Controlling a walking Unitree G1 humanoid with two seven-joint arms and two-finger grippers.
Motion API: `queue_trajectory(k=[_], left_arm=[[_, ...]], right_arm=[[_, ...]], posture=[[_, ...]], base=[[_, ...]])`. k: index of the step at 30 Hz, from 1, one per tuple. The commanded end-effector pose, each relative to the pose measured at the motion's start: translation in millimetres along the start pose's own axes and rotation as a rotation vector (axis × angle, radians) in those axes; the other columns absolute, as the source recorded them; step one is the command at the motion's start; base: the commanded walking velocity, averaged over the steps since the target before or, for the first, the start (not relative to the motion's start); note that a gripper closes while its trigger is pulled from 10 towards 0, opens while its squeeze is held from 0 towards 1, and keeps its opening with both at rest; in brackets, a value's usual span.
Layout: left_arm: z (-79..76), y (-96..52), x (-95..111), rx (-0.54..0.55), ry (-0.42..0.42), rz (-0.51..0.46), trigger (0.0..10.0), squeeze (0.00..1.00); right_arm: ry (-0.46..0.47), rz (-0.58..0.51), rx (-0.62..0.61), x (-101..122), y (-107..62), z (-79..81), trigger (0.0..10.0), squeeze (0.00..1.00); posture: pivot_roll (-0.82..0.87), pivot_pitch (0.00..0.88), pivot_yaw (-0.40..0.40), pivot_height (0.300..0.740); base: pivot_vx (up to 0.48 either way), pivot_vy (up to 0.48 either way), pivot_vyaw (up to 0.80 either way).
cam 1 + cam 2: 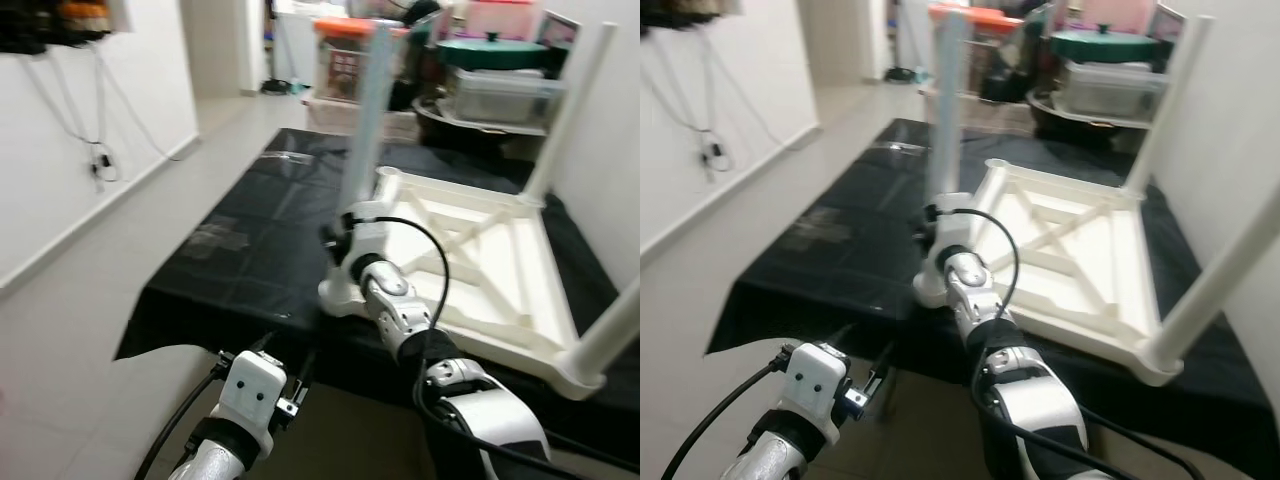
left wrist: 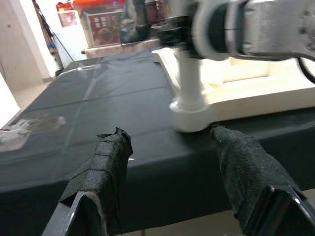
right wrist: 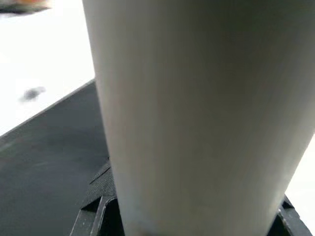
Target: Building children table
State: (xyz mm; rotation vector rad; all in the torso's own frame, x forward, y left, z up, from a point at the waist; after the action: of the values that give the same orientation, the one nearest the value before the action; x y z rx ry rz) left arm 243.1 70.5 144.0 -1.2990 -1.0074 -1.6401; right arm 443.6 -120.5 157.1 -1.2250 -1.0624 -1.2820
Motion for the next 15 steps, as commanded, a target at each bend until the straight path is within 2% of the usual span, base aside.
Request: queue_trajectory(k=[1,2,3,4,5,6,7,8,9,10,12,13,14,15], left_arm=[[-1.5,-0.3,-2,-0.006,0.0,0.007,10.0,0.0],[-1.5,0.4,-2,-0.009,0.0,0.007,10.0,0.0],[-1.4,0.7,-2,-0.01,0.002,0.007,10.0,0.0],[-1.2,1.0,-2,-0.01,0.002,0.007,10.0,0.0],[-1.2,1.0,-2,-0.01,0.002,0.007,10.0,0.0],[-1.2,1.2,-2,-0.01,0.003,0.007,10.0,0.0],[-1.3,1.4,-2,-0.011,0.003,0.006,10.0,0.0],[-1.4,1.5,-2,-0.011,0.004,0.006,10.0,0.0],[-1.4,1.5,-2,-0.011,0.004,0.006,10.0,0.0],[-1.4,1.6,-2,-0.011,0.004,0.007,10.0,0.0],[-1.2,1.7,-2,-0.009,0.004,0.006,10.0,0.0],[-1.2,1.7,-2,-0.009,0.004,0.006,10.0,0.0],[-0.9,1.6,-2,-0.007,0.004,0.007,10.0,0.0],[-0.9,1.6,-2,-0.007,0.004,0.007,10.0,0.0]], right_arm=[[-0.001,0.084,-0.138,-20,-3.2,-28.8,0.0,0.0],[0.045,0.075,-0.28,-24,-13.4,-43.5,0.0,0.0],[0.067,0.07,-0.313,-26,-18.1,-43.0,0.0,0.0],[0.087,0.068,-0.274,-26,-19.3,-31.1,0.7,0.0],[0.087,0.068,-0.274,-26,-19.3,-31.1,0.7,0.0],[0.096,0.064,-0.259,-26,-19.9,-22.4,0.7,0.0],[0.091,0.045,-0.191,-25,-19.4,-7.7,10.0,0.0],[0.084,0.033,-0.144,-23,-19.1,1.5,10.0,0.0],[0.084,0.033,-0.144,-23,-19.1,1.5,10.0,0.0],[0.097,0.018,-0.091,-23,-19.1,9.9,10.0,1.0],[0.084,-0.022,-0.024,-19,-20.1,21.8,10.0,1.0],[0.084,-0.022,-0.024,-19,-20.1,21.8,10.0,1.0],[0.06,-0.069,0.03,-12,-20.8,26.9,10.0,0.0],[0.06,-0.069,0.03,-12,-20.8,26.9,10.0,0.0]], posture=[[0.13,0.0,-0.087,0.74],[0.13,0.0,-0.085,0.74],[0.13,0.0,-0.086,0.74],[0.13,0.0,-0.083,0.74],[0.13,0.0,-0.083,0.74],[0.13,0.0,-0.082,0.74],[0.13,0.0,-0.084,0.74],[0.13,0.0,-0.084,0.74],[0.13,0.0,-0.084,0.74],[0.13,0.0,-0.088,0.74],[0.13,0.0,-0.088,0.74],[0.13,0.0,-0.088,0.74],[0.13,0.0,-0.089,0.74],[0.13,0.0,-0.089,0.74]], base=[[0.0,0.0,0.0],[0.0,0.0,0.0],[0.0,0.0,0.0],[0.0,0.0,0.0],[0.0,0.0,0.0],[0.0,0.0,0.0],[0.0,0.0,0.0],[0.0,0.0,0.0],[0.0,0.0,0.0],[0.0,0.0,0.0],[0.0,0.0,0.0],[0.0,0.0,0.0],[0.0,0.0,0.0],[0.0,0.0,0.0]])
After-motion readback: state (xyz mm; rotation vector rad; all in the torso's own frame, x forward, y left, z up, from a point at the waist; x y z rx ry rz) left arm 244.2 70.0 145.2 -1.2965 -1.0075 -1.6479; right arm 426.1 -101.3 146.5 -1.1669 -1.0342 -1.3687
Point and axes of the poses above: a point about 5 cm out from each wrist's last joint towards the gripper, its own y axis pointing out of the wrist towards the gripper, its own x axis along the axis of the wrist's last joint, z = x × y, the point moved 5 cm from there along y, pointing out of the wrist towards the gripper, and after that the axes turned 1 degree about y, right-handed, at the moved point
